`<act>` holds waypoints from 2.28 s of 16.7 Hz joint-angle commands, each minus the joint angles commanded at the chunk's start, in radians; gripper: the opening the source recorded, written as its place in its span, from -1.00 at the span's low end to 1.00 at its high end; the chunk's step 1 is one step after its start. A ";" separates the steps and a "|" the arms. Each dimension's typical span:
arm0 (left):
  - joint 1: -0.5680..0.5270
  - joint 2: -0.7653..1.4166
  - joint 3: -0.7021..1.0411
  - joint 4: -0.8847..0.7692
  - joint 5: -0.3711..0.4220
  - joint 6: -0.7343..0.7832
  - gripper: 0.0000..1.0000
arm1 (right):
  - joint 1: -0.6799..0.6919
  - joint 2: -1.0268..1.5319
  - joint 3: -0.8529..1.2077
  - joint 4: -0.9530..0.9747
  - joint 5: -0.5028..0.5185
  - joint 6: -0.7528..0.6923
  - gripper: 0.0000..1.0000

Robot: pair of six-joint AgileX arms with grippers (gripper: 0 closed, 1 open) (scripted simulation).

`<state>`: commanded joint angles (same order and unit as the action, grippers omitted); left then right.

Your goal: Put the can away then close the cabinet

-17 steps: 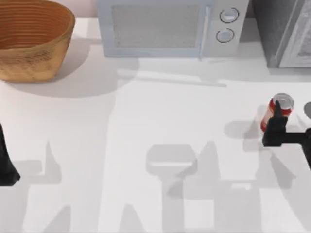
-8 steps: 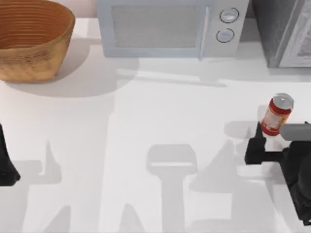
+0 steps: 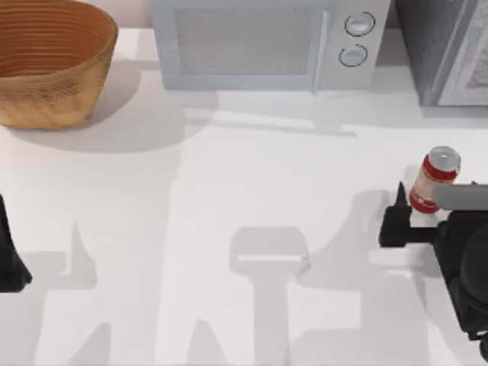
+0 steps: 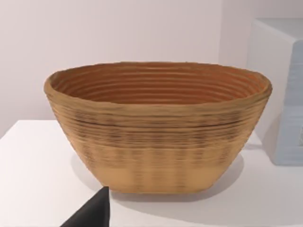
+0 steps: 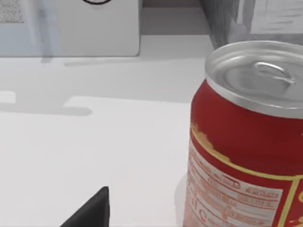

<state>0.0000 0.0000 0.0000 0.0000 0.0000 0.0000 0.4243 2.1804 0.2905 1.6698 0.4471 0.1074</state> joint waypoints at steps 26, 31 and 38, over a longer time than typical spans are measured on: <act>0.000 0.000 0.000 0.000 0.000 0.000 1.00 | -0.073 0.053 0.165 -0.105 -0.071 -0.017 -1.00; 0.000 0.000 0.000 0.000 0.000 0.000 1.00 | -0.073 0.053 0.165 -0.105 -0.071 -0.017 -1.00; 0.000 0.000 0.000 0.000 0.000 0.000 1.00 | -0.074 -0.105 0.182 -0.271 -0.072 -0.023 -1.00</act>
<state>0.0000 0.0000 0.0000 0.0000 0.0000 0.0000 0.3507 2.0751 0.4727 1.3992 0.3756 0.0849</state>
